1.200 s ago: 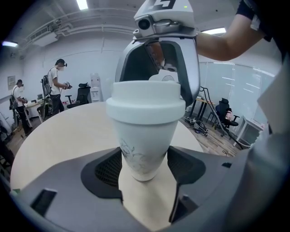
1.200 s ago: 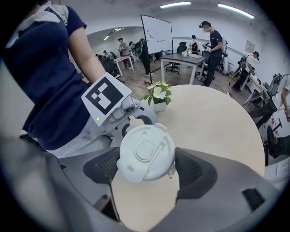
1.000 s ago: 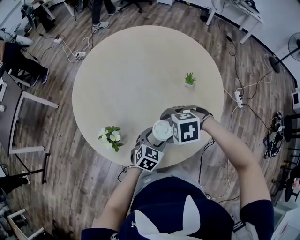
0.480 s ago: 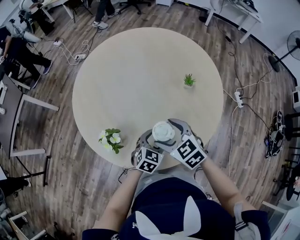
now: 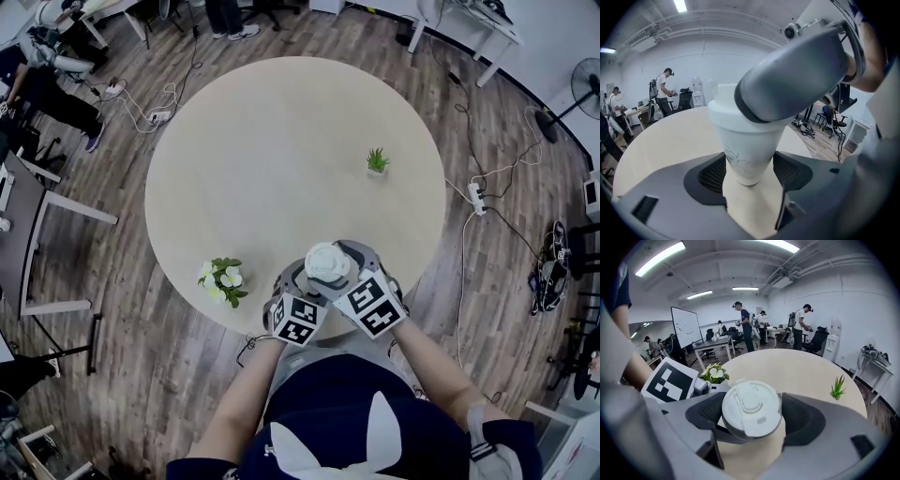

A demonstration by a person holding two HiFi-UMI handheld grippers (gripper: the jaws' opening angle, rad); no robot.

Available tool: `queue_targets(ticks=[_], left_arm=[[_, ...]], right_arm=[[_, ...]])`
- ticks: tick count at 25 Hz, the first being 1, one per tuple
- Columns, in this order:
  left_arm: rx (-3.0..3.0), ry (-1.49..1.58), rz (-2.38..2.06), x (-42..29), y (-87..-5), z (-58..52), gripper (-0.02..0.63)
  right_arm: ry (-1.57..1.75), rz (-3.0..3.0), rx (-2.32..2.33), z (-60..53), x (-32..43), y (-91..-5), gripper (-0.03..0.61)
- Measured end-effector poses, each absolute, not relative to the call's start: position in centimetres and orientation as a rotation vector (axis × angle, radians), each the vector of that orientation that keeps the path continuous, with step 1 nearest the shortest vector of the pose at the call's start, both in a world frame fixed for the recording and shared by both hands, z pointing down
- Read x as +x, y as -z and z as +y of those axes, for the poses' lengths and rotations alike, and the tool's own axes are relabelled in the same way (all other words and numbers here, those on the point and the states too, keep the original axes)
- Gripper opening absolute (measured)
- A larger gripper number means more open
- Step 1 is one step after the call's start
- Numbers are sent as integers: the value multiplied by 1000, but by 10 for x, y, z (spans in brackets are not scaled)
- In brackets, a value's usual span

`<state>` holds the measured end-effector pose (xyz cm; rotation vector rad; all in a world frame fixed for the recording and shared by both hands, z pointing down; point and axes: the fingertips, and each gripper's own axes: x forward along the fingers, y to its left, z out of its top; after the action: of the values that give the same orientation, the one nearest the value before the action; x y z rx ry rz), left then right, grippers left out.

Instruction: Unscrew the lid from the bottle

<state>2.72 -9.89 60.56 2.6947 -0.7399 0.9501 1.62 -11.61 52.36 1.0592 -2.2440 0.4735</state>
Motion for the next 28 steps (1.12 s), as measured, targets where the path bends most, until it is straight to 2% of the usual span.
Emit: queue_targets(ticks=[20,28], left_arm=[[2699,-944,-729,26,-608,-99,324],[2700,-934,-731,25,-607,-100,324]], right_arm=[[-122,-2145,-27,-101,9,-534,393],[-34,-2015,-197,-99,9,-536,393]])
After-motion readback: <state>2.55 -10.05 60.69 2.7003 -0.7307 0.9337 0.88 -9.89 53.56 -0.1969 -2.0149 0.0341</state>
